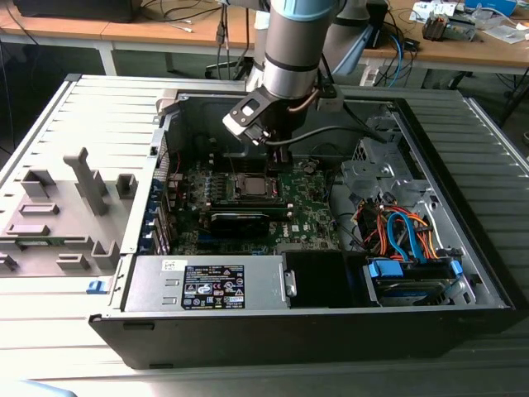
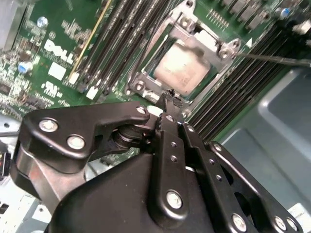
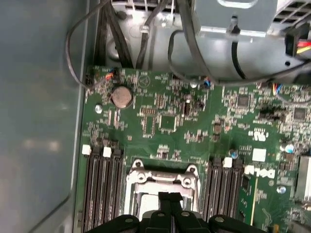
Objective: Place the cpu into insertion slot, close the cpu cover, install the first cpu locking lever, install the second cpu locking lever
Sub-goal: 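Close the cpu cover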
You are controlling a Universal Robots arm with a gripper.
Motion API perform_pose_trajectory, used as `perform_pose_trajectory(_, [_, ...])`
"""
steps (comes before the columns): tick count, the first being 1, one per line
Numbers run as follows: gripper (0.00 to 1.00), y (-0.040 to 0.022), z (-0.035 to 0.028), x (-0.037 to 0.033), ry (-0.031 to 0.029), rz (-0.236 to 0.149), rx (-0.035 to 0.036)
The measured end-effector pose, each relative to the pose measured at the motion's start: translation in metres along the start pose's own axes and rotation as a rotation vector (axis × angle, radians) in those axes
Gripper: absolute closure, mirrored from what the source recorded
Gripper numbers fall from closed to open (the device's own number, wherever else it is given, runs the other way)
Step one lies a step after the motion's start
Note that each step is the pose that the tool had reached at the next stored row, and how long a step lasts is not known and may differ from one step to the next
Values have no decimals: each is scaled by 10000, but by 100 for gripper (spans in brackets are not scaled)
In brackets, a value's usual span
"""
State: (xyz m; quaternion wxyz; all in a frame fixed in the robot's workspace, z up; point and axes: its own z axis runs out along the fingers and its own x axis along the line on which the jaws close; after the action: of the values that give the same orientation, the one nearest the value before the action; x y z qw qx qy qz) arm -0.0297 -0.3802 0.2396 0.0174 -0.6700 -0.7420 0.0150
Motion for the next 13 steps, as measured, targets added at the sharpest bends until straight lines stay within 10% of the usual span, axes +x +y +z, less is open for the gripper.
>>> perform_pose_trajectory(13, [89, -325, 185, 34, 2, 0, -1])
